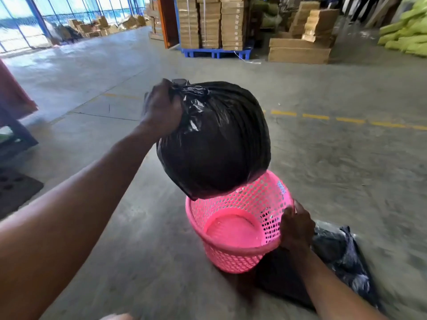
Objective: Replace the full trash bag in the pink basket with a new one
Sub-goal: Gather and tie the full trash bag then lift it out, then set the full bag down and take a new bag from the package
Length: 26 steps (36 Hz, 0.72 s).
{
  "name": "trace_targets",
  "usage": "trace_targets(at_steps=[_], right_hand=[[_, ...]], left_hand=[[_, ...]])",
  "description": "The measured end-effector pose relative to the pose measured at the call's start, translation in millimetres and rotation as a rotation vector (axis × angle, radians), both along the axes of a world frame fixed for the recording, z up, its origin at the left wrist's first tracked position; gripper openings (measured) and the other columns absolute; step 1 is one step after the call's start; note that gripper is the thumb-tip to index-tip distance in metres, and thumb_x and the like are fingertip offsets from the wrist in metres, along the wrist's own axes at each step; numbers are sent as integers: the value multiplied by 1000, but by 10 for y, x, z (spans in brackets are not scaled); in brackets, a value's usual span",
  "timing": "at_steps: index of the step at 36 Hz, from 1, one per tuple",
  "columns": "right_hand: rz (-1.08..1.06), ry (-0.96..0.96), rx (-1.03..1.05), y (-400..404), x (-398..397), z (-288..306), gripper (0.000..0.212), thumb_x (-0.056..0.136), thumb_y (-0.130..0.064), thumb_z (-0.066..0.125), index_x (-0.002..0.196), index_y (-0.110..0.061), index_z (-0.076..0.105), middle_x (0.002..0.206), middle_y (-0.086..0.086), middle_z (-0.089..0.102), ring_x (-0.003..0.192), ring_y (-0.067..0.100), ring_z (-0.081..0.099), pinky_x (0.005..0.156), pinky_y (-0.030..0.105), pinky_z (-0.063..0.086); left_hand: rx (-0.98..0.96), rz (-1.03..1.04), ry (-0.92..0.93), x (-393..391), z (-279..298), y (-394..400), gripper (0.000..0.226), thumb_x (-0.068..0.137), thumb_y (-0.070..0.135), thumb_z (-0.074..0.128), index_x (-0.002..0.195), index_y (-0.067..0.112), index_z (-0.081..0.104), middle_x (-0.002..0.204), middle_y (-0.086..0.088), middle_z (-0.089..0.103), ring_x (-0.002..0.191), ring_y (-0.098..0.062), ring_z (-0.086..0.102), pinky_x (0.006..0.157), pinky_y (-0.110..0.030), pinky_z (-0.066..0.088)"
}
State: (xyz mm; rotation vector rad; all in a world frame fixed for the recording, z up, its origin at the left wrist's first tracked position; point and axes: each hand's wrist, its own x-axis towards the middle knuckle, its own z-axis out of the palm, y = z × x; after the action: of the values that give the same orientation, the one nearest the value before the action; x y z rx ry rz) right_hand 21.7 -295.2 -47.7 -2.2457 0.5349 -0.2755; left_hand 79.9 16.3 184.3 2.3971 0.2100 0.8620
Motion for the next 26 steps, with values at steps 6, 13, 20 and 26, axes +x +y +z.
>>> trace_targets(at_steps=[6, 13, 20, 26], right_hand=[[-70, 34, 8, 29, 6, 7, 36, 91, -24, 45, 109, -3, 69, 105, 32, 69, 92, 49, 65, 72, 44, 47], [-79, 49, 10, 11, 34, -41, 32, 94, -24, 50, 117, -15, 69, 107, 26, 71, 95, 48, 65, 79, 48, 53], [-93, 47, -9, 11, 97, -137, 33, 93, -28, 52, 120, -19, 69, 108, 25, 72, 97, 48, 66, 81, 48, 53], [-111, 19, -2, -49, 160, -238, 32, 95, -28, 51, 117, -17, 70, 101, 23, 73, 90, 43, 68, 75, 42, 52]], left_hand=[[-125, 171, -150, -145, 127, 378, 31, 93, 20, 50, 120, 10, 64, 121, -14, 70, 116, -34, 61, 94, -35, 45], [-147, 346, -121, -258, -279, 831, 33, 94, 24, 51, 122, 7, 59, 121, -20, 65, 114, -38, 60, 95, -39, 46], [-267, 423, 74, -375, -1271, 974, 28, 90, 24, 55, 116, 15, 57, 117, -18, 67, 107, -39, 65, 90, -42, 50], [-427, 561, 265, -371, -2162, 930, 33, 89, 26, 55, 116, 7, 58, 122, -21, 62, 112, -41, 62, 95, -45, 50]])
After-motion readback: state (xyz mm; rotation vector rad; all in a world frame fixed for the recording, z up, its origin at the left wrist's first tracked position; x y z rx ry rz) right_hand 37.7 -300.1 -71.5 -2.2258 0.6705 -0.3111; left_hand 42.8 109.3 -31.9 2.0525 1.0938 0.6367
